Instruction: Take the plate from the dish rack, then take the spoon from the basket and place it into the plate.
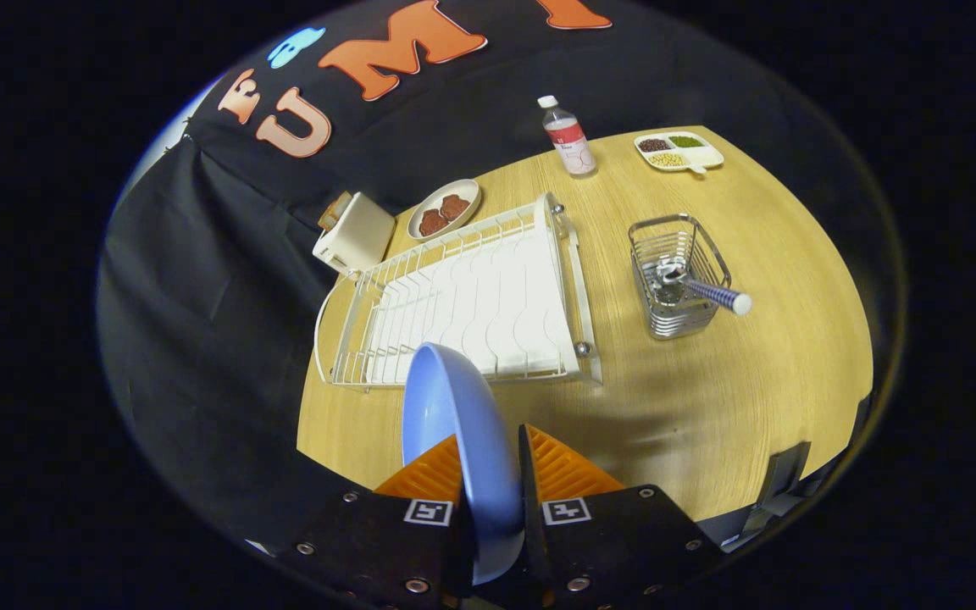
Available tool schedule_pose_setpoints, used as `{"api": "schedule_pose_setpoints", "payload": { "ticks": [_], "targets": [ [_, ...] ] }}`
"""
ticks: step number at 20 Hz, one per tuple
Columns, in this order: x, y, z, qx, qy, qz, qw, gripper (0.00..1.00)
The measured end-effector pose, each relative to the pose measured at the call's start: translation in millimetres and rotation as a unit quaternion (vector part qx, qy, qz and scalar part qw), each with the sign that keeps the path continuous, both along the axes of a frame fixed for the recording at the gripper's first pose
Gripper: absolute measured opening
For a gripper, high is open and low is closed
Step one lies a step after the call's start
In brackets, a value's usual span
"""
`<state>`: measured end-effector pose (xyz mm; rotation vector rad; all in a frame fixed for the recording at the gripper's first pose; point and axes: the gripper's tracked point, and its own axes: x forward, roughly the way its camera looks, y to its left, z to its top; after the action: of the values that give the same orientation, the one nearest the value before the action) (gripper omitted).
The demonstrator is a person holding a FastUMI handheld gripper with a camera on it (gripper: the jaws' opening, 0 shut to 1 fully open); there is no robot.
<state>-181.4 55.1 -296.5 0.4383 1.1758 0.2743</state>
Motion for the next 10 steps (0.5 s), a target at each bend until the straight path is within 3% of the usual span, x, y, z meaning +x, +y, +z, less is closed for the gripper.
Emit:
{"api": "schedule_pose_setpoints", "payload": {
  "ticks": [10],
  "targets": [
    [-21,-4,-76,0.007,0.016,0.028,0.999,0.24]
  ]
}}
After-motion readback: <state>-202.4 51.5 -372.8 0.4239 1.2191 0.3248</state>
